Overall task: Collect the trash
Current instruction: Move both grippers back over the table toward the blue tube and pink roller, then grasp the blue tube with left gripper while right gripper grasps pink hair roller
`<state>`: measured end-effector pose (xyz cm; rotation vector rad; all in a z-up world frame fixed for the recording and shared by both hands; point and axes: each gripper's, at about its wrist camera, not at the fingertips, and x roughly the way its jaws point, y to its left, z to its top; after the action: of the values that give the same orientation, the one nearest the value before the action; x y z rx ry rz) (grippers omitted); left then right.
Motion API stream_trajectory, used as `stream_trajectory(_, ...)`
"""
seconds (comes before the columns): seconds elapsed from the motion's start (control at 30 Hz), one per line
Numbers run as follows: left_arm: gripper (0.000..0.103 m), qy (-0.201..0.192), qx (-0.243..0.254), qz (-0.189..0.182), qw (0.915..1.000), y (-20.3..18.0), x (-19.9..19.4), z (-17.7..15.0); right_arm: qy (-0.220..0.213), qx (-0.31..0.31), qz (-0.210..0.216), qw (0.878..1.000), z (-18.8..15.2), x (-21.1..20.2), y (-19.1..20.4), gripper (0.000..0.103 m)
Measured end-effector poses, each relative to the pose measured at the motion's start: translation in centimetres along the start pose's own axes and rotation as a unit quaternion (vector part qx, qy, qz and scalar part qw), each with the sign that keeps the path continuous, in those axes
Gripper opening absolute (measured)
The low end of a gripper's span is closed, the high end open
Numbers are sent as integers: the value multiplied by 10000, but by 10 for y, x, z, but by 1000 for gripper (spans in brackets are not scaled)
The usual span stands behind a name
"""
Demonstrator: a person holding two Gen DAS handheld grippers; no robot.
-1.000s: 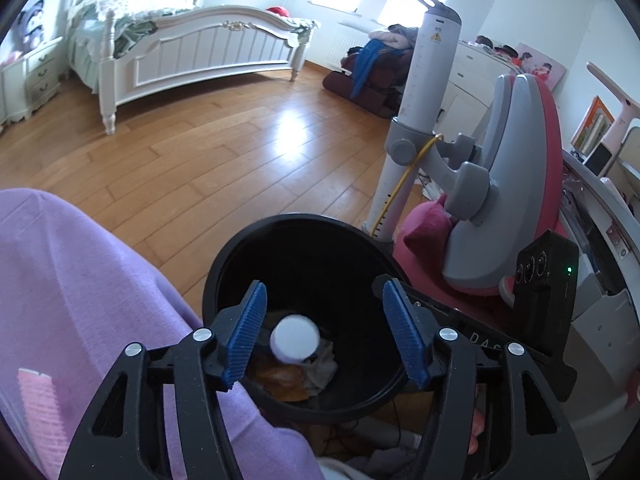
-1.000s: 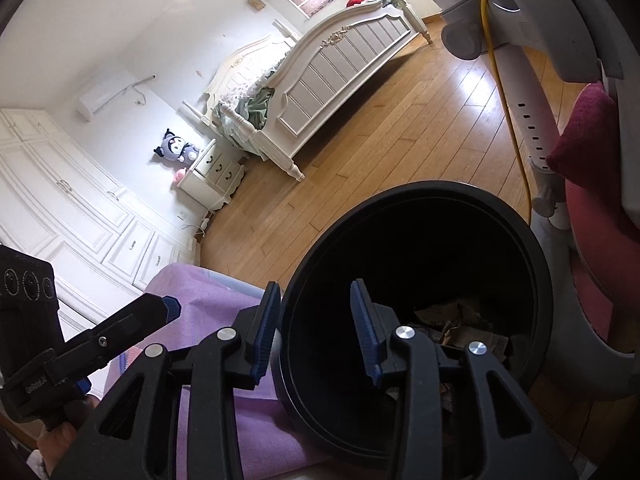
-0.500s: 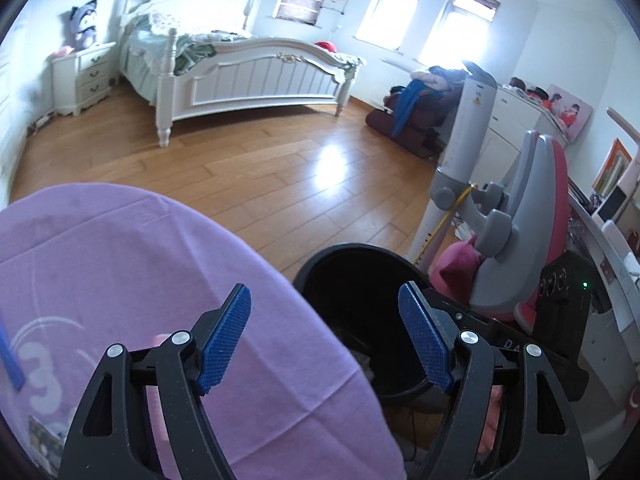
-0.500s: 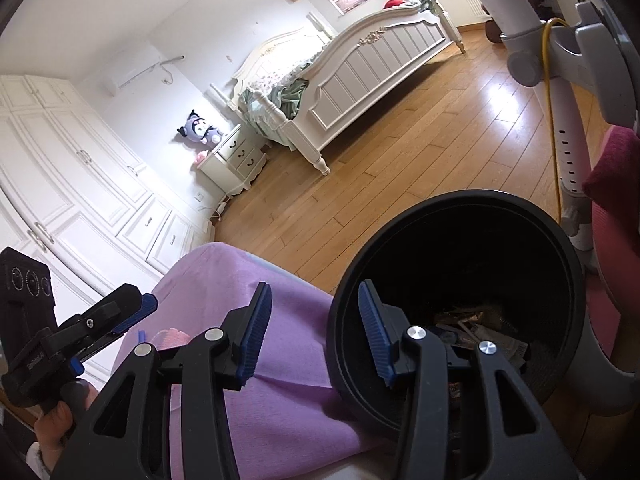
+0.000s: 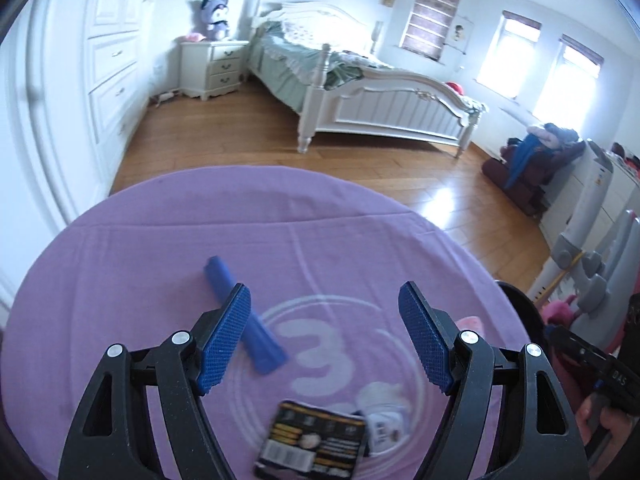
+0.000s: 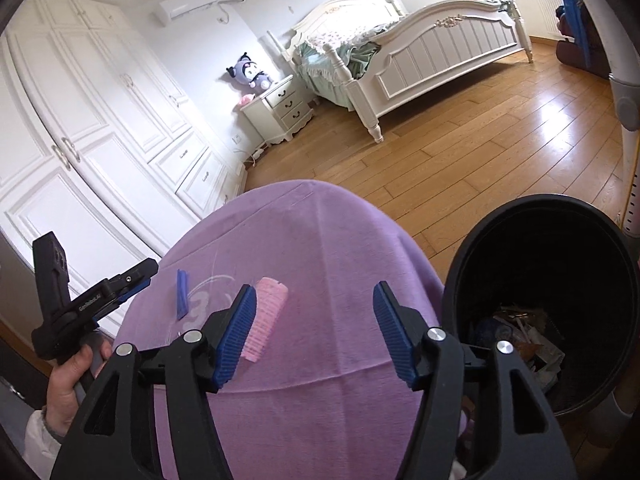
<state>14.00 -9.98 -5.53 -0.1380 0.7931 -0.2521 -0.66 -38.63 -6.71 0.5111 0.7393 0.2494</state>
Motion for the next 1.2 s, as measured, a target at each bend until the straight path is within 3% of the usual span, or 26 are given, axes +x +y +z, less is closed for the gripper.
stream_trajectory(0.2,76,306,-272,257,9988,49,19,4,543,-508,-139,9971,-4,33,39,68)
stream_trajectory(0.43,75,576,-145,271,9979,62,44,10,988,-983,-519,9889,-9,65,64,66)
stream_trajectory(0.53,65,614,-8,344,9975,60,52,8,1102,-1149,-654,9851,-10,75,72,60)
stream_trajectory(0.77,58,538,316,546,9966,61,55,8,1131,-1432,-852,9795,-9,83,76,45)
stream_trajectory(0.97,43,527,478,689,9951,65,52,5,1099,-1559,-845,9780,-7,86,79,30)
stream_trajectory(1.2,20,497,279,474,9972,88,42,3,847,-1450,-487,9846,-4,68,76,29)
